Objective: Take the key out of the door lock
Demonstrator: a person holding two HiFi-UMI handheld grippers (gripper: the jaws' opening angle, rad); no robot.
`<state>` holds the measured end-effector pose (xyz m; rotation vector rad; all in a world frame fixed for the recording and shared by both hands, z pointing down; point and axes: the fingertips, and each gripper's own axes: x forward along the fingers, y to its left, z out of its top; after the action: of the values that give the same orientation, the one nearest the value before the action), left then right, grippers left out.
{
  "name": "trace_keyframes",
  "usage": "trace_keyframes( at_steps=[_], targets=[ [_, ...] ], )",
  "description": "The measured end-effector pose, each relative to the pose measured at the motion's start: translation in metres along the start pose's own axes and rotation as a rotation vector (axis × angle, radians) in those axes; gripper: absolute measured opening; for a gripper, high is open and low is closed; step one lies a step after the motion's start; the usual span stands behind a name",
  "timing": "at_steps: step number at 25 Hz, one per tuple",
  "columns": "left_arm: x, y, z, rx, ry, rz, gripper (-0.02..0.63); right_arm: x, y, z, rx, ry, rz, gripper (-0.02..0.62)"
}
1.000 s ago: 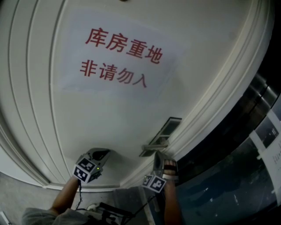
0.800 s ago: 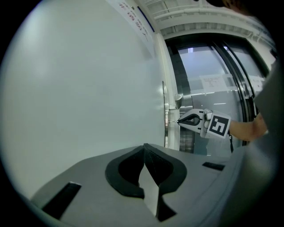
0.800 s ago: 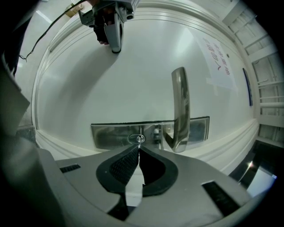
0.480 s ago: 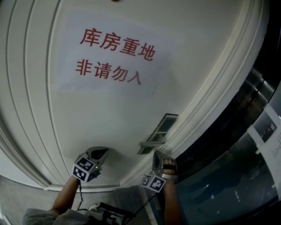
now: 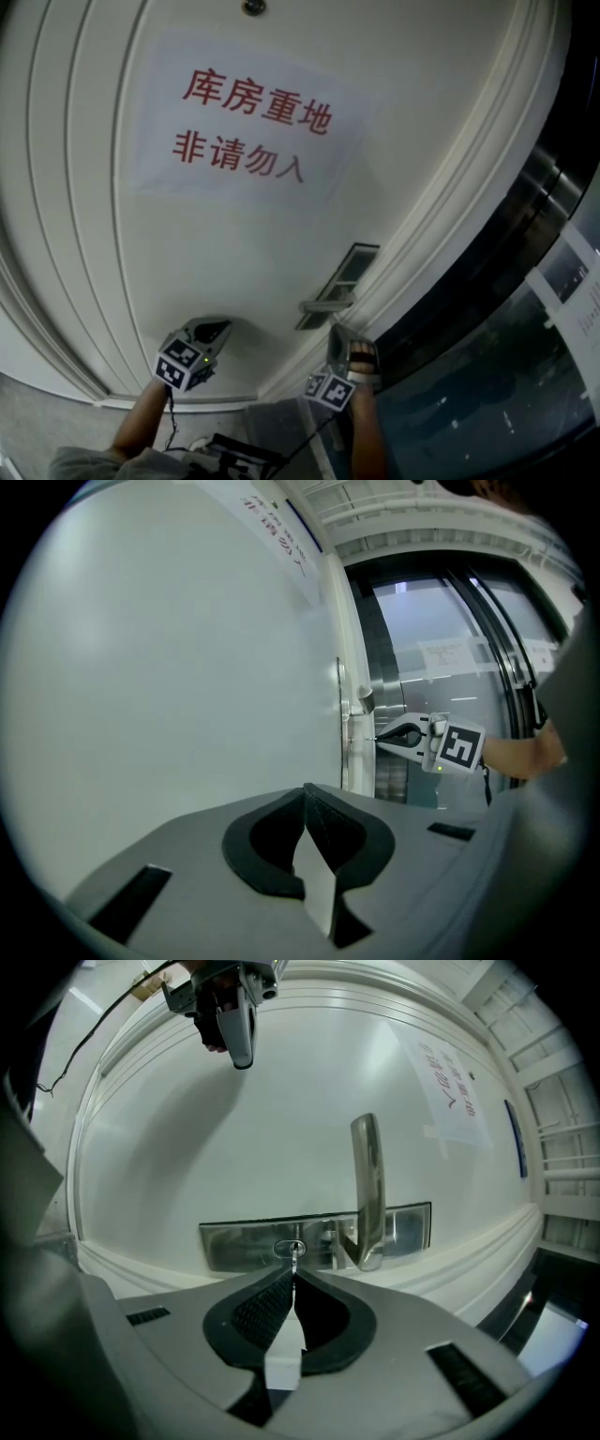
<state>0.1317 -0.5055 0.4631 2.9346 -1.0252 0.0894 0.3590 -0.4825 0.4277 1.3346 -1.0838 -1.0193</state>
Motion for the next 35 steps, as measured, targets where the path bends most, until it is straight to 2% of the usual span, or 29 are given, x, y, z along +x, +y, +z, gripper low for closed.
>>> trace_keyframes(
  at_steps=[12, 24, 35],
  targets=[
    [-0.012, -0.01, 0.003, 0.007, -0.011, -0.004, 0.005, -0.029, -0.002, 0.001, 0.032, -0.004, 0.001, 0.019],
    [-0.019, -0.039, 0.003, 0.02, -0.017, -0.038, 0.005, -0.082, -0.003, -0.02, 0.33, 0.002, 0.021, 0.02],
    [-0.044, -0.067, -0.003, 0.028, -0.04, -0.022, 0.006, -0.138, 0.001, -0.014, 0.712, -0.085, 0.065, 0.02]
  ],
)
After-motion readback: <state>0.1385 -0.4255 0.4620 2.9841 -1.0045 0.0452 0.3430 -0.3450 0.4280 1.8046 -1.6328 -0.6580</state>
